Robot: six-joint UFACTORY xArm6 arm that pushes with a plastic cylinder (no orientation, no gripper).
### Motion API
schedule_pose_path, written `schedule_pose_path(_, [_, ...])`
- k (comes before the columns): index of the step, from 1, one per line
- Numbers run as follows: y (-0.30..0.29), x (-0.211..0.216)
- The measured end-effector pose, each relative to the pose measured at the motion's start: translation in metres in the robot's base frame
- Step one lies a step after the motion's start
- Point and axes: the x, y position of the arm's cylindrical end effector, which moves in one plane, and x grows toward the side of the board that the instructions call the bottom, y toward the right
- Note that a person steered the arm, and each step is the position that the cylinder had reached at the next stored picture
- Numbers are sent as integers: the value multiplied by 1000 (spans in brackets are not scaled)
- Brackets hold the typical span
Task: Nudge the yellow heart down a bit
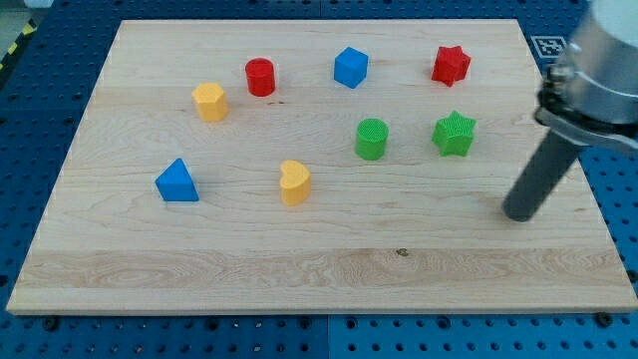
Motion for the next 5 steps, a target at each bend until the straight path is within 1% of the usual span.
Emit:
schedule_pose_path(1, [-26, 0])
schedule_pose_path(3, [-85, -28])
schedule_pose_path(4, [-92, -33])
schedule_pose_path(5, [-136, -58])
